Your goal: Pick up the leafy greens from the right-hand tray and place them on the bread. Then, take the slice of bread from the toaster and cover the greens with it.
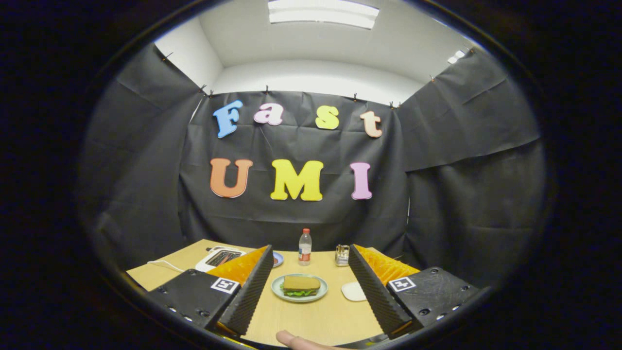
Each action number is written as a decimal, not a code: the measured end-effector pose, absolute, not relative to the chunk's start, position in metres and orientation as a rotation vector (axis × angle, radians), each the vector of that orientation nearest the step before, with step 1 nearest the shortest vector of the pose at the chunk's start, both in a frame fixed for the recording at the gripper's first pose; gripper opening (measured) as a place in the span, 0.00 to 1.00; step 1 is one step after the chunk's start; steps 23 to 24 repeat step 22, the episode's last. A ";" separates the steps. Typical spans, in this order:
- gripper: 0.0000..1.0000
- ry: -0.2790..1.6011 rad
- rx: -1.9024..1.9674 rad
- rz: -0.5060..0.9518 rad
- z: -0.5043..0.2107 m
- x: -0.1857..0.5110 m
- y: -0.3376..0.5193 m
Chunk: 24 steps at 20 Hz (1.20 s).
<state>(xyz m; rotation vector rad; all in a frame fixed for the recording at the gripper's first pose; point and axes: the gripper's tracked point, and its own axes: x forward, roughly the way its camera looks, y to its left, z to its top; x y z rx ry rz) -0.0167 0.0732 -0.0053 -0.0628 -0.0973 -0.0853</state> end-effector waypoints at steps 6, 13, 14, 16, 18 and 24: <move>0.95 -0.109 -0.062 -0.071 0.013 -0.034 0.075; 0.95 -0.091 -0.063 -0.035 0.004 -0.037 0.081; 0.95 -0.082 -0.062 -0.027 -0.001 -0.038 0.082; 0.96 -0.072 -0.055 -0.009 -0.007 -0.038 0.084; 0.95 -0.063 -0.057 0.007 -0.012 -0.037 0.081; 0.95 -0.063 -0.058 0.013 -0.017 -0.036 0.078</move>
